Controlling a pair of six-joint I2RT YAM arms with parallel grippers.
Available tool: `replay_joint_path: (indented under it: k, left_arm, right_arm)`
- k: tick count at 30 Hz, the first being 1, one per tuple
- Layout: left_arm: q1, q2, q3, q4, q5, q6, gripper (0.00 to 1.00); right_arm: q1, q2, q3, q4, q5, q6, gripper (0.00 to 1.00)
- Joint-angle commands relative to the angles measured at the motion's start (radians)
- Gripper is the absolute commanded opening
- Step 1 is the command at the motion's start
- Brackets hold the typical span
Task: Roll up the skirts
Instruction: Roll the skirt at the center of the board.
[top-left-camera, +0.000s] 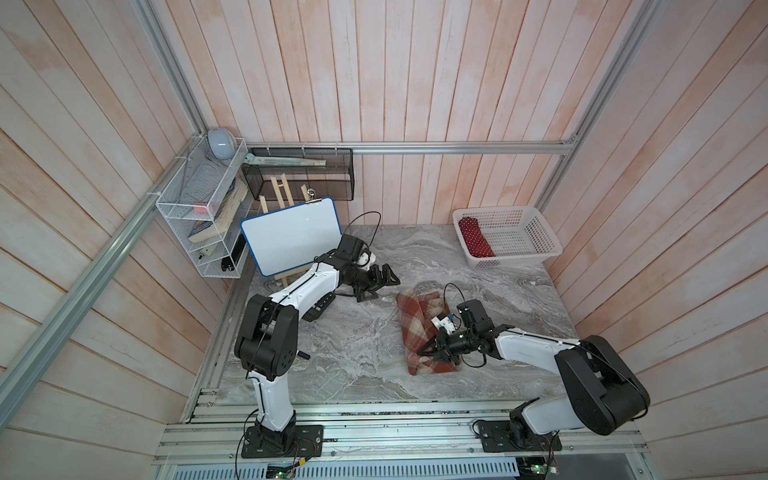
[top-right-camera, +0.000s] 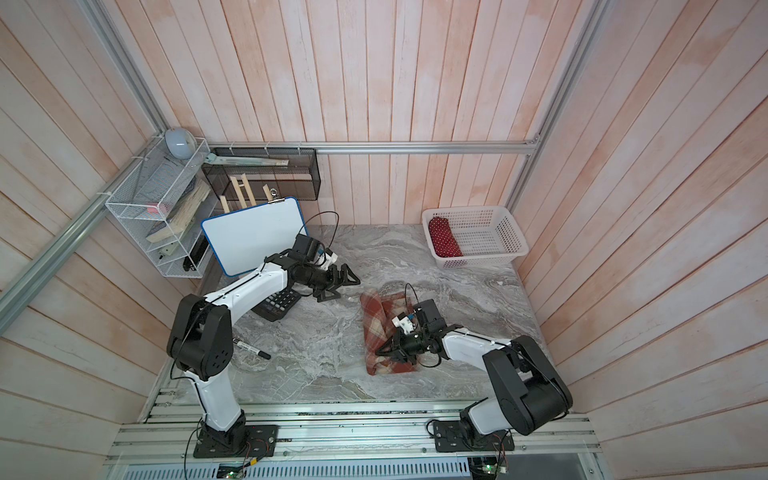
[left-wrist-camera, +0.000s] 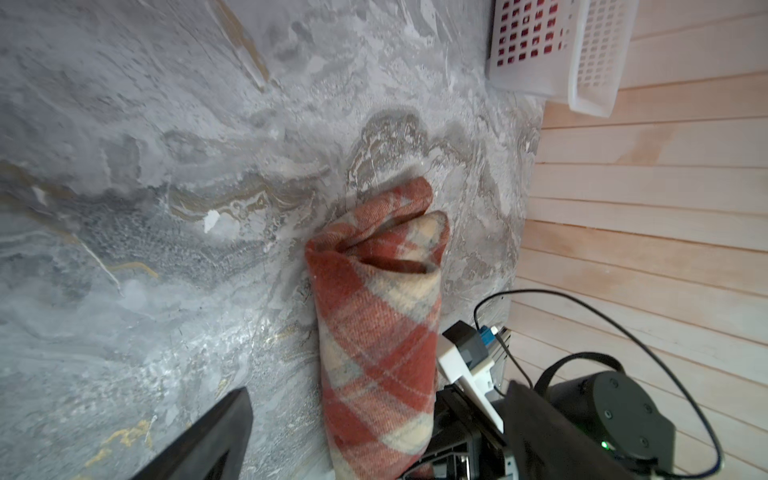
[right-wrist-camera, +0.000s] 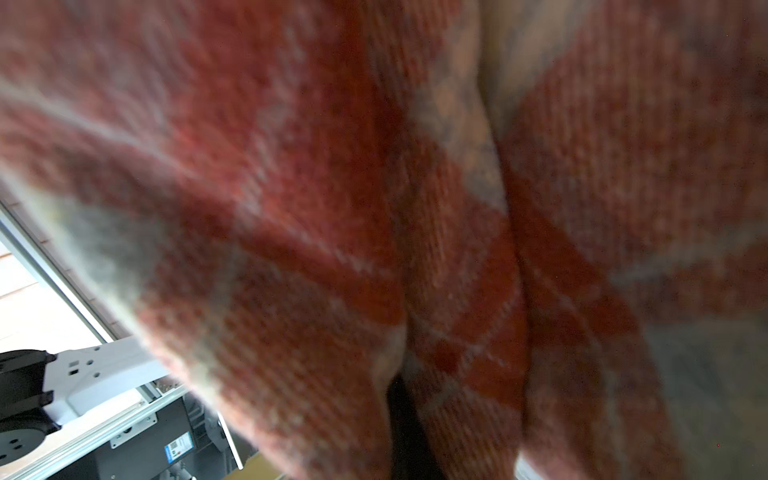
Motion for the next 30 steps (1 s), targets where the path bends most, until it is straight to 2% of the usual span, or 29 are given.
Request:
replay_joint_path:
  k: [1, 3, 8, 11, 15, 25, 30]
  left_arm:
    - [-0.027, -0.005, -0.005, 0.014, 0.018, 0.048, 1.00]
    - [-0.036, -0.002, -0.019, 0.038, 0.033, 0.053, 1.00]
    - [-0.060, 0.034, -0.020, -0.033, -0.014, 0.141, 1.00]
    - [-0.091, 0.060, -0.031, -0.043, -0.031, 0.172, 1.00]
    - [-0.126, 0.103, -0.055, -0.024, -0.048, 0.185, 1.00]
    - [-0.152, 0.131, -0.127, 0.149, -0.011, 0.130, 1.00]
    - [-0.150, 0.090, -0.205, 0.312, 0.003, 0.054, 1.00]
  right_arm:
    - [-0.015, -0.013, -0.049, 0.010, -0.035, 0.067, 0.00]
    - [-0.020, -0.011, -0.069, 0.017, -0.039, 0.085, 0.00]
    - [-0.030, -0.024, -0.129, 0.080, -0.054, 0.165, 0.00]
    - [-0.058, -0.061, -0.207, 0.178, -0.054, 0.268, 0.00]
    - [-0.092, -0.070, -0.215, 0.144, -0.045, 0.242, 0.00]
    - [-0.104, -0.034, -0.248, 0.229, -0.078, 0.287, 0.00]
    - [-0.119, -0.020, -0.285, 0.309, -0.100, 0.330, 0.00]
